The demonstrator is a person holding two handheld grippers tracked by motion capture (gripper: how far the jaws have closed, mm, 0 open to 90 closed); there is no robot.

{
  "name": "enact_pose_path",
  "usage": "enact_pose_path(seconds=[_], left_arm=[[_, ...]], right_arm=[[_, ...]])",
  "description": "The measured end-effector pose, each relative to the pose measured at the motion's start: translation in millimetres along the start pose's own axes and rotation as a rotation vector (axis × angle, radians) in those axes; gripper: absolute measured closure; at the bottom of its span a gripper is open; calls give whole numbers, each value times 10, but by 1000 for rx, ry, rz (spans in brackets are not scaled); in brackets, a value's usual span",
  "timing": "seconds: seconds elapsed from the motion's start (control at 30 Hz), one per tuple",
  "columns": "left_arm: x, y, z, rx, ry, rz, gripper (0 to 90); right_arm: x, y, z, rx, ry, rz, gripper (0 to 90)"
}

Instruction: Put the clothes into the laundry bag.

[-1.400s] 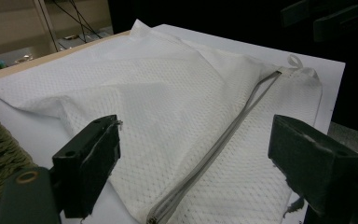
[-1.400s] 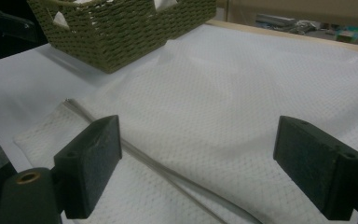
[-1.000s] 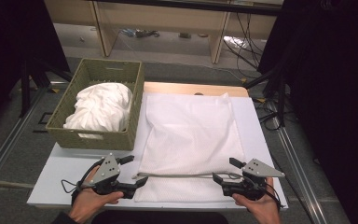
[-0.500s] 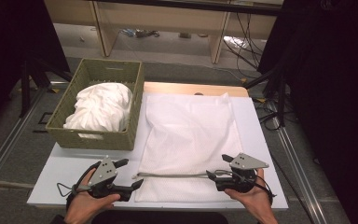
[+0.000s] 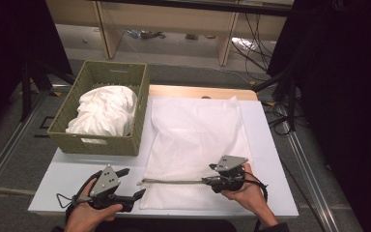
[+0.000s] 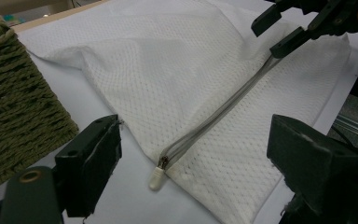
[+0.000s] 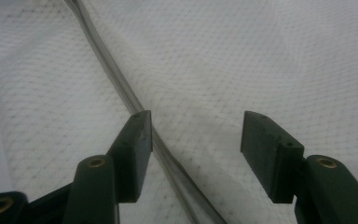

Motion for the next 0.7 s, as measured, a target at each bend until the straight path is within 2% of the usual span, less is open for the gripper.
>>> enact_pose_path(seconds=[0.03,0.07,0.13,0.17,0.2,0.23,0.27,0.3,0.33,0.37,0.4,0.43,0.47,0.57,0.7], left_arm=[[0,4,-1,5,0,1,171],[-2,4,6,1,-3,-7,171],[-3,15,5,5,-3,0,171],[-5,14,3,8,-4,-7,171],[-3,15,-5,14,0,-5,171],[-3,16,-9,14,-1,-6,171],[-6,11,-5,8,-6,-21,171],[-9,3,-7,15,-7,-39,171],[-8,6,-10,17,-7,-34,171],[-7,7,-13,21,-5,-32,171],[-1,21,-20,22,-1,0,170],[-1,17,-26,25,-3,-8,170],[1,19,-33,32,-2,-5,170],[0,19,-30,32,-6,-10,171],[-6,7,-27,20,-13,-25,171]], right_arm=[[-9,10,-49,-7,-3,33,481],[-8,8,-123,-23,-37,67,489],[-2,0,-143,-26,-55,67,493],[7,-29,-162,-41,-94,36,495],[15,-19,-191,-39,-98,62,502],[22,-17,-217,-42,-129,54,543],[20,-1,-228,-31,-129,76,573],[20,-1,-228,-31,-129,76,573],[13,17,-232,-35,-135,95,622],[11,18,-248,-46,-123,89,654],[-3,21,-249,-48,-128,87,691],[-12,24,-257,-47,-133,105,725],[-20,31,-262,-41,-146,97,755],[-43,65,-267,-55,-125,108,782],[-53,82,-253,-36,-142,134,843]])
Point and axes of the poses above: each handheld gripper's, and its own axes: z roughly backward along the jaws, x roughly out of its underside, y roughly to its right, the point moved 3 cm from there along -z, roughly forward along the jaws, and after that the axes turned 5 degrees about y, right-handed, at the moved point
